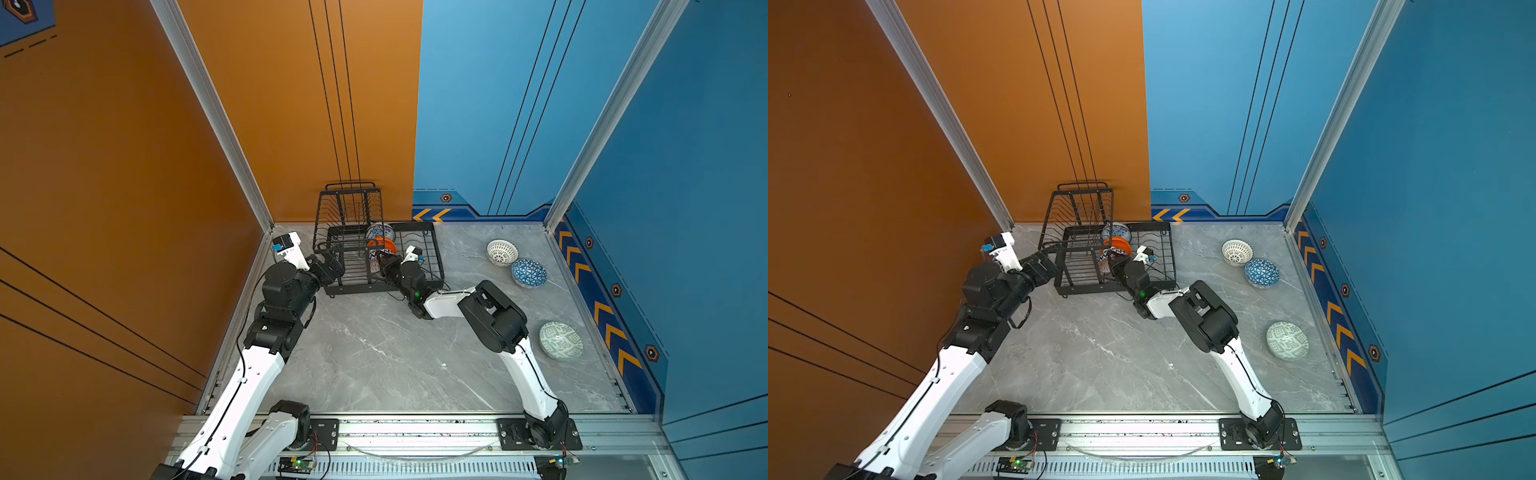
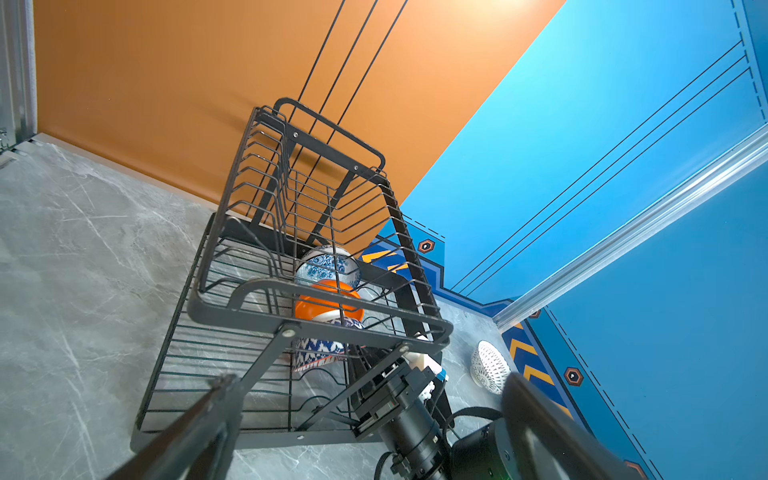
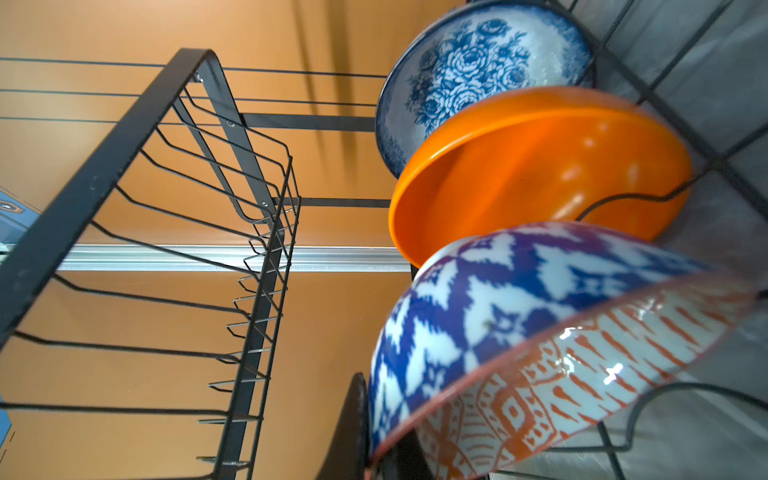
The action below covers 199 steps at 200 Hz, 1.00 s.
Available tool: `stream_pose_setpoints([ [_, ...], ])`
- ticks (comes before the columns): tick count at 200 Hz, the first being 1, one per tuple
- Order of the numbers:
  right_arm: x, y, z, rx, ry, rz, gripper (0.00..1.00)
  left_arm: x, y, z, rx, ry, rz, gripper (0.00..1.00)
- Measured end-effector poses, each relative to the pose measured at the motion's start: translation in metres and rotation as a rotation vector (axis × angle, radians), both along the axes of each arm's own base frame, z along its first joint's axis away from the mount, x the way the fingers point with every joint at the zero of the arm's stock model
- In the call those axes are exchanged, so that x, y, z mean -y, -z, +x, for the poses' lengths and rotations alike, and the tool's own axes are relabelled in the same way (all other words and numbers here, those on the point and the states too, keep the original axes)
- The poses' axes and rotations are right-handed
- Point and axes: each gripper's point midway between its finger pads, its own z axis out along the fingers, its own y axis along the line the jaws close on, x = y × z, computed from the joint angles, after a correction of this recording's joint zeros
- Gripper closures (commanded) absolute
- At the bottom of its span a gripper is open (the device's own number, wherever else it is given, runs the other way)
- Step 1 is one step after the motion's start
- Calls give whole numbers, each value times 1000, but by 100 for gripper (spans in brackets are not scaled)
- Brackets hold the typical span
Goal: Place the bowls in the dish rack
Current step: 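Lower the ikat bowl into the rack slots against the orange bowl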
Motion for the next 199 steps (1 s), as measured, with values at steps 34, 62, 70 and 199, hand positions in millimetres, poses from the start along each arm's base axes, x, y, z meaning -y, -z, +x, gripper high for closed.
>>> stream_pose_setpoints([
  [34,5,2,-2,-10,26,0,100,0,2,0,-4,0,-3,2],
  [62,6,2,-3,-16,32,9,100,1,1,0,-3,3,-4,2],
  [70,6,2,-3,-18,34,12,100,0,2,0,-3,3,-4,2],
  [199,-6,6,1,-92,-4,-21,100,-3,3,1,-7,-6,-16,2],
])
